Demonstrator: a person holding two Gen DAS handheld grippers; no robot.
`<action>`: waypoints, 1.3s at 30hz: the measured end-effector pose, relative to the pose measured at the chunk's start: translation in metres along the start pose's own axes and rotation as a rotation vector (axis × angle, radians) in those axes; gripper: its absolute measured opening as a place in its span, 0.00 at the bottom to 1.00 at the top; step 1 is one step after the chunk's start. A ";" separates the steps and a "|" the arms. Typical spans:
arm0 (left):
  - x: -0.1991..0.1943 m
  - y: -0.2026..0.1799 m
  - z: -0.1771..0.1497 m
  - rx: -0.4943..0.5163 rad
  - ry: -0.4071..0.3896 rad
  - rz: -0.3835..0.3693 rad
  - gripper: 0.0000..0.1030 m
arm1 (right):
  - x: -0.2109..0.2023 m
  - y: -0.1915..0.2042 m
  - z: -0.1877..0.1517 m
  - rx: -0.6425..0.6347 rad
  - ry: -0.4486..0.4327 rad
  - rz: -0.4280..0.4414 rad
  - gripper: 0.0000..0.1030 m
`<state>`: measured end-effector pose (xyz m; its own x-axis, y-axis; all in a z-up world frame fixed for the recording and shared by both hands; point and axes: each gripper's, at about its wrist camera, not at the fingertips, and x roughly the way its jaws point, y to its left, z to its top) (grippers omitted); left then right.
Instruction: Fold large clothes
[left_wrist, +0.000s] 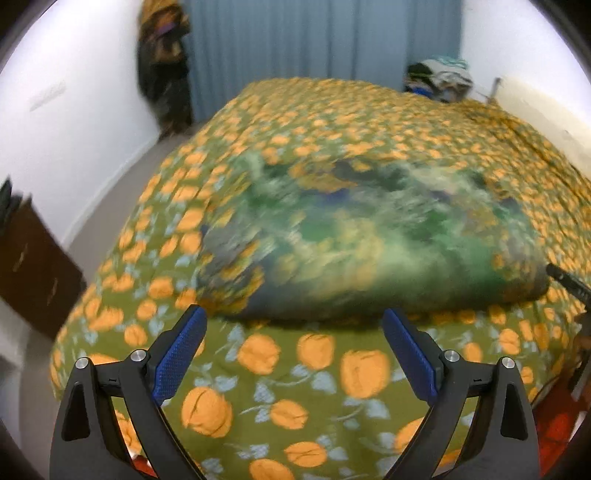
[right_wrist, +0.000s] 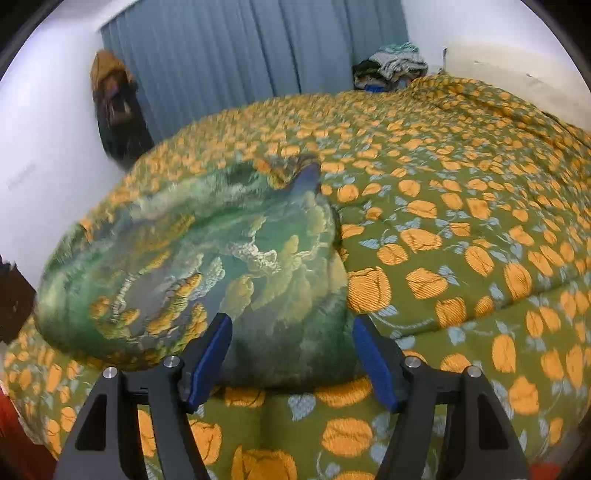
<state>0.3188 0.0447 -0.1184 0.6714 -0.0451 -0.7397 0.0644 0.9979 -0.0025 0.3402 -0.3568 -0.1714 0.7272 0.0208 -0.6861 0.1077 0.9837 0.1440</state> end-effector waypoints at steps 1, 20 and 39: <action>-0.004 -0.010 0.007 0.011 -0.017 -0.024 0.98 | -0.004 0.001 -0.002 -0.014 -0.009 0.016 0.68; 0.156 -0.103 0.077 0.194 0.186 -0.115 0.99 | 0.001 0.021 -0.008 -0.077 -0.043 0.155 0.68; 0.221 -0.117 0.133 0.085 0.243 -0.111 0.99 | 0.011 -0.011 -0.001 0.040 -0.037 0.224 0.68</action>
<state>0.5580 -0.0879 -0.1917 0.4610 -0.1315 -0.8776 0.1963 0.9796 -0.0437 0.3459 -0.3670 -0.1814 0.7606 0.2302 -0.6071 -0.0328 0.9475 0.3182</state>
